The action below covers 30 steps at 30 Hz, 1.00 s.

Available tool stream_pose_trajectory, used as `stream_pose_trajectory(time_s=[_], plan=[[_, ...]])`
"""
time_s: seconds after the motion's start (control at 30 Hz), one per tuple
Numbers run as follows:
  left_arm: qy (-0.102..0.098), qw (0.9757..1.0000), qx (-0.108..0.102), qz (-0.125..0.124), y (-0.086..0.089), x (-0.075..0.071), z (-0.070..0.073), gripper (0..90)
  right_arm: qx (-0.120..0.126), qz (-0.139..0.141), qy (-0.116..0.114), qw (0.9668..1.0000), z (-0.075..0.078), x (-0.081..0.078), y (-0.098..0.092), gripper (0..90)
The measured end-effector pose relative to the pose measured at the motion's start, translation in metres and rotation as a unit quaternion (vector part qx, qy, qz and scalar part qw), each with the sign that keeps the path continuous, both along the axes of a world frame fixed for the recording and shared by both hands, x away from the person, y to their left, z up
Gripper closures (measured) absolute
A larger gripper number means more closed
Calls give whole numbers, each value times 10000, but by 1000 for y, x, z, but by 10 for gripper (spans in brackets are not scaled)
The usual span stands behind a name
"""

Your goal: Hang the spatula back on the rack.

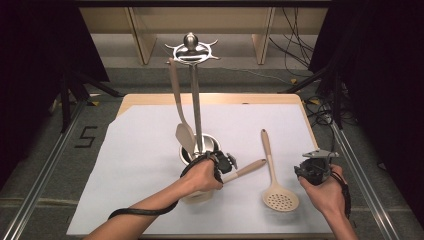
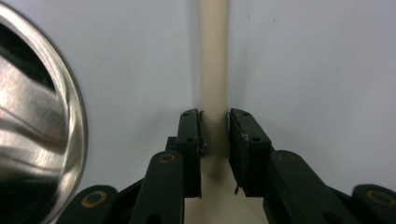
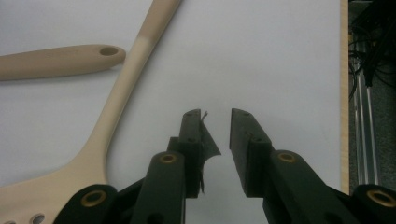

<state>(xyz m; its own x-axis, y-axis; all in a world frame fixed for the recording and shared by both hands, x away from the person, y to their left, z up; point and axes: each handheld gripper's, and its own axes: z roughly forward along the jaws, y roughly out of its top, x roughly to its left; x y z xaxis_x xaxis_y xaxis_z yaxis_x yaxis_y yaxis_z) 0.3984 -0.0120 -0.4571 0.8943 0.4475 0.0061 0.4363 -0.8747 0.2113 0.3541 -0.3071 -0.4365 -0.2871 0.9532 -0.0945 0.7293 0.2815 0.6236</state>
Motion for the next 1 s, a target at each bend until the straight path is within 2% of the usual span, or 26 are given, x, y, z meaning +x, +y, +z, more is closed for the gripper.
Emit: stream_pose_trajectory(time_s=[0.1, 0.2, 0.23, 0.27, 0.3, 0.33, 0.37, 0.43, 0.47, 0.53, 0.6, 0.63, 0.7, 0.73, 0.77, 0.9, 0.93, 1.0], plan=[[13, 10000, -30, 58, 5, -2, 0, 746, 62, -41, 28, 10000, -1, 0, 0, 751], [81, 9998, -178, 81, 12, -3, 0, 749, 24, -41, -28, 10000, -1, 0, 0, 752], [90, 9994, -301, 123, 15, -4, -1, 749, 46, -61, -22, 10000, 0, 0, 1, 752], [143, 9993, -320, 116, 18, -4, 0, 750, 50, 6, 33, 10000, 0, 0, 1, 752], [111, 9988, -460, 144, 21, -5, -1, 750, 6, 116, -24, 9999, 0, 1, 0, 753], [102, 9987, -487, 111, 23, -5, -1, 751, 20, 31, -77, 10000, 0, 1, 1, 753], [77, 9984, -554, 119, 25, -6, -1, 751, -2, 92, -111, 9999, 0, 1, 1, 753], [40, 9974, -708, 118, 29, -7, -1, 752, 4, 44, -111, 9999, 1, 1, 3, 753], [41, 9973, -730, 85, 31, -8, -1, 752, 11, 115, -43, 9999, 1, 1, 2, 753], [-87, 9967, -802, 47, 34, -8, 1, 752, 3, 119, -39, 9999, 1, 1, 2, 753], [-17, 9963, -860, 63, 36, -8, 3, 752, 13, 127, -37, 9999, 0, 2, 2, 754], [59, 9958, -894, 186, 37, -10, 3, 752, 11, 132, -33, 9999, 0, 2, 2, 753], [0, 9972, -741, 5, 37, -7, 1, 752, 10, 99, -79, 9999, -1, 2, 3, 752], [88, 9973, -720, 113, 36, -10, -1, 751, 9, 100, -74, 9999, -1, 2, 3, 752], [85, 9982, -591, -30, 36, -9, -2, 751, 16, 130, -20, 9999, 0, 2, 2, 752], [106, 9987, -492, -77, 36, -10, -1, 750, -27, 49, -59, 10000, 0, 1, 2, 750], [128, 9988, -471, -91, 37, -11, -1, 750, 15, -42, 19, 10000, 1, 0, 3, 750], [158, 9989, -442, -56, 37, -12, -1, 750, 8, -31, 15, 10000, 0, 0, 3, 750]])
